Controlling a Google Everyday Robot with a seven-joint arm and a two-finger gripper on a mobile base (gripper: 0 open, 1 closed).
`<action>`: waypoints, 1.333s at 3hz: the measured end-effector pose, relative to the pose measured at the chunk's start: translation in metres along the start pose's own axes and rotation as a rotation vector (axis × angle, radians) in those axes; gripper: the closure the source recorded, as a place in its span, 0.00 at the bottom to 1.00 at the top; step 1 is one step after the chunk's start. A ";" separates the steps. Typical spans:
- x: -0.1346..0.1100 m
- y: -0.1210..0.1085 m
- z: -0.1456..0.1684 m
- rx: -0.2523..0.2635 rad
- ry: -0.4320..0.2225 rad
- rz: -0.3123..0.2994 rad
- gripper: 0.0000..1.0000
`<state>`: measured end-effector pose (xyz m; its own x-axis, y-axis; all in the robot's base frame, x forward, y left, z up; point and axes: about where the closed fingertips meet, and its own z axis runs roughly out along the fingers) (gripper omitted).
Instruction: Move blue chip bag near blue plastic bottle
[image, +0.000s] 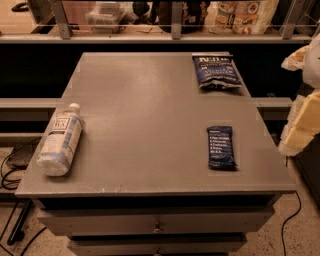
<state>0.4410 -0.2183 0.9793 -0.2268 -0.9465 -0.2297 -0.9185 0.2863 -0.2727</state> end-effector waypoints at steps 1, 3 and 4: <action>0.004 -0.010 0.003 0.047 -0.099 0.047 0.00; -0.008 -0.091 0.023 0.230 -0.352 0.185 0.00; -0.003 -0.141 0.054 0.228 -0.393 0.265 0.00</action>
Offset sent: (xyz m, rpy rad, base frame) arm 0.0865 -0.0136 0.0102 0.3450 -0.3524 -0.1204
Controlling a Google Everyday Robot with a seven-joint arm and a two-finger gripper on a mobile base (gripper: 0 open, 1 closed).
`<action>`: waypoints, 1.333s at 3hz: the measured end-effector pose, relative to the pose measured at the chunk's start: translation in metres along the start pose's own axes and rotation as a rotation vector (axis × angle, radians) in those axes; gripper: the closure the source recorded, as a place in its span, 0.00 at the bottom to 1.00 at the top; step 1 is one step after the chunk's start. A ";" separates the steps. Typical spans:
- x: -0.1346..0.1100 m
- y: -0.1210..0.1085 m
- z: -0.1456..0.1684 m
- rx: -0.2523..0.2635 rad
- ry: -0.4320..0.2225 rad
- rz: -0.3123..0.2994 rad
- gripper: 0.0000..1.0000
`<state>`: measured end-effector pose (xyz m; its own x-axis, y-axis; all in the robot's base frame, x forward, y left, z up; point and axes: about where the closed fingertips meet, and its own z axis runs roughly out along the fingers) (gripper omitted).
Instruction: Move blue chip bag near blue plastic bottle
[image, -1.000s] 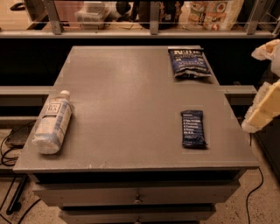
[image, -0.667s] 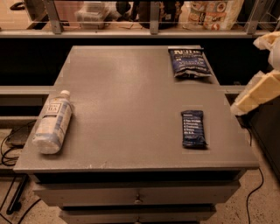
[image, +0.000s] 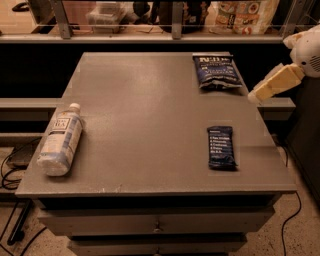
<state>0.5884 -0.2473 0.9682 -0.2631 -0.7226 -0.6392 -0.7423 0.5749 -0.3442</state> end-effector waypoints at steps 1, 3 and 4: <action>0.000 0.000 0.000 0.000 0.000 0.000 0.00; -0.018 -0.004 0.064 -0.093 -0.135 0.154 0.00; -0.026 -0.012 0.099 -0.127 -0.180 0.214 0.00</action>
Offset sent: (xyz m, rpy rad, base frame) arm 0.0526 0.0351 -0.0347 0.2314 0.0480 -0.0246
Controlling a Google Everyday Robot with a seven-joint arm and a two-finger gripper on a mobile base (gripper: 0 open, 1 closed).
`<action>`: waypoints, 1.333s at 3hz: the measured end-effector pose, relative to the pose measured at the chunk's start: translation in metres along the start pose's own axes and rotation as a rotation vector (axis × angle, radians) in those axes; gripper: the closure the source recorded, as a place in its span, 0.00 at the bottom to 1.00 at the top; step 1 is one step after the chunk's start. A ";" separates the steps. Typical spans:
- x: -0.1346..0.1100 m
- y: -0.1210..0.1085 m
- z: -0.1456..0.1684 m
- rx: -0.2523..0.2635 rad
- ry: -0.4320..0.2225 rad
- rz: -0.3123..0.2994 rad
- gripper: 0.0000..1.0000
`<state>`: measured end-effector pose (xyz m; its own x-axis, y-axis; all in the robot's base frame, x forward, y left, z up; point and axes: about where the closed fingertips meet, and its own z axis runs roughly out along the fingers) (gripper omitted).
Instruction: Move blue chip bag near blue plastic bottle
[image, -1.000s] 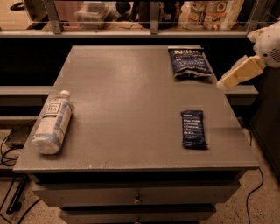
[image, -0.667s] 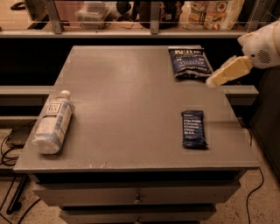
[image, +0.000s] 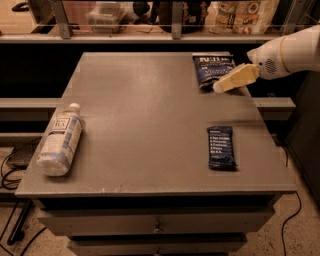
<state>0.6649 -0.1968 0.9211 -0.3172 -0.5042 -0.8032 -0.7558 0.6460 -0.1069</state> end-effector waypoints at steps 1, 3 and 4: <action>0.001 -0.018 0.028 0.008 -0.004 0.049 0.00; 0.015 -0.047 0.075 0.003 0.023 0.107 0.00; 0.026 -0.057 0.091 0.008 0.039 0.136 0.18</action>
Offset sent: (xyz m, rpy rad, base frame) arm 0.0846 -0.0029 -0.0499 0.0601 0.0708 -0.0962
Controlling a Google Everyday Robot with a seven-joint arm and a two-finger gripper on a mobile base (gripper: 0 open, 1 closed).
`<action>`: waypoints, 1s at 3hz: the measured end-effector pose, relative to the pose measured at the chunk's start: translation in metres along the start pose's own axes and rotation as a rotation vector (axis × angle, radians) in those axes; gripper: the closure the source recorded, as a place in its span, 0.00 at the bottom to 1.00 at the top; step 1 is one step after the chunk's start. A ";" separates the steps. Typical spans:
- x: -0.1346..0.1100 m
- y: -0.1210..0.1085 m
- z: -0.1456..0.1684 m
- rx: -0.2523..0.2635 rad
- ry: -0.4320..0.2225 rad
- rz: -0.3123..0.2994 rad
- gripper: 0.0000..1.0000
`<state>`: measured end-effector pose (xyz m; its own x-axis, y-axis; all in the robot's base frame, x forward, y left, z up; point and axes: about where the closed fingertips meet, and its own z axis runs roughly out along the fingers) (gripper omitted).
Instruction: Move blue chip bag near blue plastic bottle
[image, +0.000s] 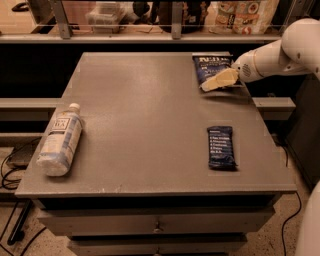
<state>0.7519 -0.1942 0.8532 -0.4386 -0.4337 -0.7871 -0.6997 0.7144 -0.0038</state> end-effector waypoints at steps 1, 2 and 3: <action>0.000 -0.009 0.004 0.020 0.008 -0.009 0.42; -0.011 -0.009 -0.002 0.046 0.007 -0.067 0.65; -0.031 0.009 -0.014 0.039 -0.015 -0.148 0.88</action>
Offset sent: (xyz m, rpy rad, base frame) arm 0.0066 -0.0047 0.0412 -0.1352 -0.1347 0.0257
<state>0.7516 -0.1822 0.8856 -0.3232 -0.5281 -0.7853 -0.7334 0.6642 -0.1448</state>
